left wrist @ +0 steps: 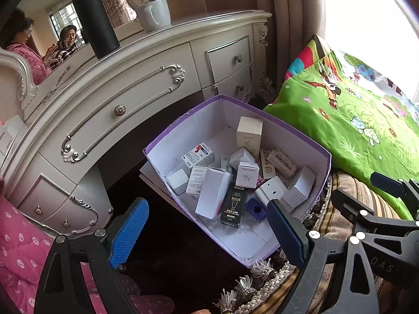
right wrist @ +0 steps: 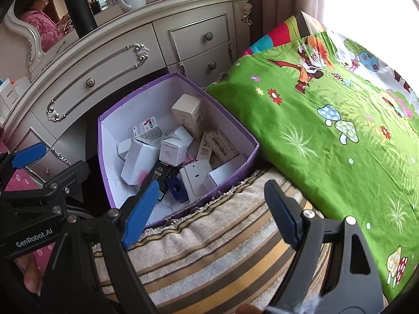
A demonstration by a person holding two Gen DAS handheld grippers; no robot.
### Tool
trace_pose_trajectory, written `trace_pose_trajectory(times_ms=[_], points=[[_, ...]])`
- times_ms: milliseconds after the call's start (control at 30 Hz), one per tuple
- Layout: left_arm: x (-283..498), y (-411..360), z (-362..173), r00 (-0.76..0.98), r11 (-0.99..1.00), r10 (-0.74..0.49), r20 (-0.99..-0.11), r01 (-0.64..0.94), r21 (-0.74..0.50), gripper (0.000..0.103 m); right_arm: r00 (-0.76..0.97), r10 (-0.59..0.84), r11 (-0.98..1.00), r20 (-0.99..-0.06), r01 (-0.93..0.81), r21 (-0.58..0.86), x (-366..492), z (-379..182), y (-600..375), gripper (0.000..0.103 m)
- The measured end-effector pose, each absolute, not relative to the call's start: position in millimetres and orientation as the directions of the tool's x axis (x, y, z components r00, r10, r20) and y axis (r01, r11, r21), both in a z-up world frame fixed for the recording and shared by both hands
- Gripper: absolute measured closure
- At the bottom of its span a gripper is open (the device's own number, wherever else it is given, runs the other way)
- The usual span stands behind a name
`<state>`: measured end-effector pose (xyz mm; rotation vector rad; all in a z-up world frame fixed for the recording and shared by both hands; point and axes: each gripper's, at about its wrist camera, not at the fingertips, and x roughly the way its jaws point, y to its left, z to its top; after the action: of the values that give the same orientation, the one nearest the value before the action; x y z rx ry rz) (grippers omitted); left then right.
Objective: Organize rigid objects
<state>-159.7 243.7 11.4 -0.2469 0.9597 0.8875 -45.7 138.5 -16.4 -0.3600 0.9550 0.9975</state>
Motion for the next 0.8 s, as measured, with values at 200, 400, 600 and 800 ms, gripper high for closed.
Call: trace_pose_trajectory(times_ms=[200,400,600,800], points=[[-160.9,245.4,12.2,0.265,0.631,0.548,-0.793,-0.754,0.184,0.010,0.196,0.546,0.528,-0.814,-0.835,0.153,-45.2,-16.9,138.1,0.018],[-161.7,247.9,11.3,0.261,0.627,0.544,-0.797,-0.758,0.181,0.010,0.196,0.545,0.539,-0.815,-0.827,0.161,-42.8,-17.9,136.5,0.018],[-163.7,250.6,11.0,0.257,0.621,0.540,-0.802,-0.764,0.174,0.010,0.193,0.544,0.540,-0.817,-0.825,0.165,-42.2,-18.3,135.9,0.018],[-163.4,251.4,9.3,0.256,0.624,0.531,-0.808,-0.763,0.168,0.010,0.191,0.542,0.544,-0.818,-0.822,0.168,-41.9,-19.4,136.4,0.018]])
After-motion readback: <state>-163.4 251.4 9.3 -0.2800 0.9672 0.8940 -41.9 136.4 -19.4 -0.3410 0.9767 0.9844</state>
